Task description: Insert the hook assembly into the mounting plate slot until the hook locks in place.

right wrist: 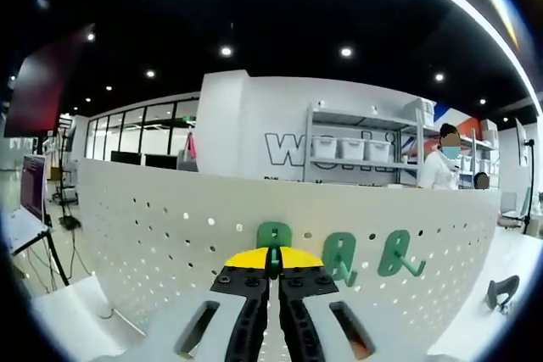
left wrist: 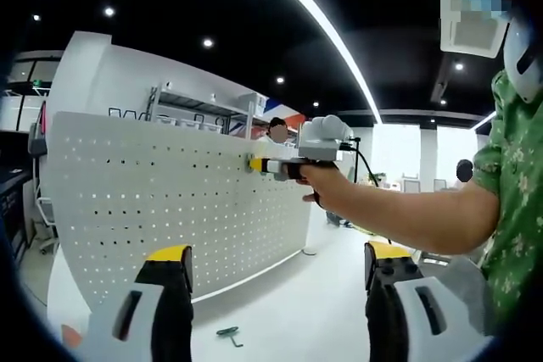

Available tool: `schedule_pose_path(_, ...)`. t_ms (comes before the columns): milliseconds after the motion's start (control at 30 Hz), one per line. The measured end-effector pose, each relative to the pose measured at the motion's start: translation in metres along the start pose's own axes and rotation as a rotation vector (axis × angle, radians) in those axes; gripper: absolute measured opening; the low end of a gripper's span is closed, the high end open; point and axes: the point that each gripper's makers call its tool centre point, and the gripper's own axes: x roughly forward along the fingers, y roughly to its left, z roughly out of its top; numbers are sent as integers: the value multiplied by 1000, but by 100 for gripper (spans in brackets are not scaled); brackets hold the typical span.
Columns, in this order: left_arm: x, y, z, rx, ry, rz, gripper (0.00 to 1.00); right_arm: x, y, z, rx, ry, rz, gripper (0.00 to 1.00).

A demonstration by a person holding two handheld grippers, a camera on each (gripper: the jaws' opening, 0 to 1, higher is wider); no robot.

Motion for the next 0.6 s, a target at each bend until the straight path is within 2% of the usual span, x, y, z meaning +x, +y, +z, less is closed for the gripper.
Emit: schedule_pose_path(600, -3, 3, 0, -1, -1, 7, 84, 5, 1, -2, -19, 6, 0, 1)
